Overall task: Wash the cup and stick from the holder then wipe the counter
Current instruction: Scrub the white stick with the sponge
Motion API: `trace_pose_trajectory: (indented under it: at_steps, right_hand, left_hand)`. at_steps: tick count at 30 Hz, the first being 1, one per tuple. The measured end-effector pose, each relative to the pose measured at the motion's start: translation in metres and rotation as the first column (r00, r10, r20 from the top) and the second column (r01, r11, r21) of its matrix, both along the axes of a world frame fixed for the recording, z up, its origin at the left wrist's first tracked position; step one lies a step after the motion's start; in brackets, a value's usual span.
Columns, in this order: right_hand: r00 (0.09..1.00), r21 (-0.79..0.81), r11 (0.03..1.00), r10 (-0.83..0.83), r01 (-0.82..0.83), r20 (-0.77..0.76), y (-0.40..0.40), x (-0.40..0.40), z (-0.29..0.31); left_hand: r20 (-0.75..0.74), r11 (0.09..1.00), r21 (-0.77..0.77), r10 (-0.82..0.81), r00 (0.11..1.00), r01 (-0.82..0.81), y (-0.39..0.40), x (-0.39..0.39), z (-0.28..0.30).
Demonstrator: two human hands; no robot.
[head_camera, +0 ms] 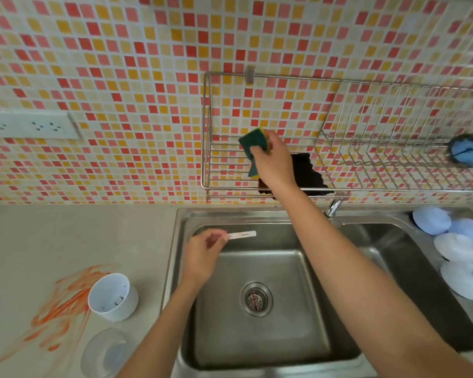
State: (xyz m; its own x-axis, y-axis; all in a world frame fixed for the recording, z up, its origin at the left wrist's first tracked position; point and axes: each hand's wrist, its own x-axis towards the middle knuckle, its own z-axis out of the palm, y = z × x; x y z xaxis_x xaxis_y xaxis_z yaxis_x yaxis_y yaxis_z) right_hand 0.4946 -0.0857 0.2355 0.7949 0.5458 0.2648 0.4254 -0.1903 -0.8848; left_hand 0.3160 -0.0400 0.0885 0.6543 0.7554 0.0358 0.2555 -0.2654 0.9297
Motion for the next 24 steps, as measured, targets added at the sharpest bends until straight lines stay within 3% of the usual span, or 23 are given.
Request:
trace_pose_trajectory:
  at_steps: [5,7,11,15,21,24]
  right_hand:
    - [0.949,0.187,0.982,-0.067,0.008,0.308,-0.072,-0.045,-0.019]
    - [0.907,0.172,0.985,-0.089,0.019,0.411,-0.097,-0.065,-0.054]
    - [0.927,-0.053,0.990,-0.104,0.131,0.361,-0.110,-0.068,-0.121]
    - [0.936,-0.235,0.958,-0.080,0.167,0.342,-0.105,-0.064,-0.146]
    - [0.861,-0.282,0.956,0.077,0.079,0.502,-0.108,-0.076,-0.164]
    - [0.867,-0.257,0.956,0.008,0.139,0.499,-0.110,-0.064,-0.167]
  left_hand:
    - [-0.008,1.000,-0.021,0.013,1.000,-0.013,-0.011,0.006,-0.001]
    - [0.003,0.999,-0.035,0.017,1.000,-0.017,-0.017,0.009,-0.001]
    - [0.018,1.000,-0.028,0.012,1.000,-0.012,-0.029,0.015,0.000]
    - [0.024,0.999,0.007,0.037,0.999,-0.038,-0.041,0.020,0.002]
    - [0.043,0.995,-0.070,0.074,0.996,-0.071,-0.046,0.025,0.000]
    - [0.051,0.992,-0.082,0.101,0.994,-0.097,-0.050,0.026,0.002]
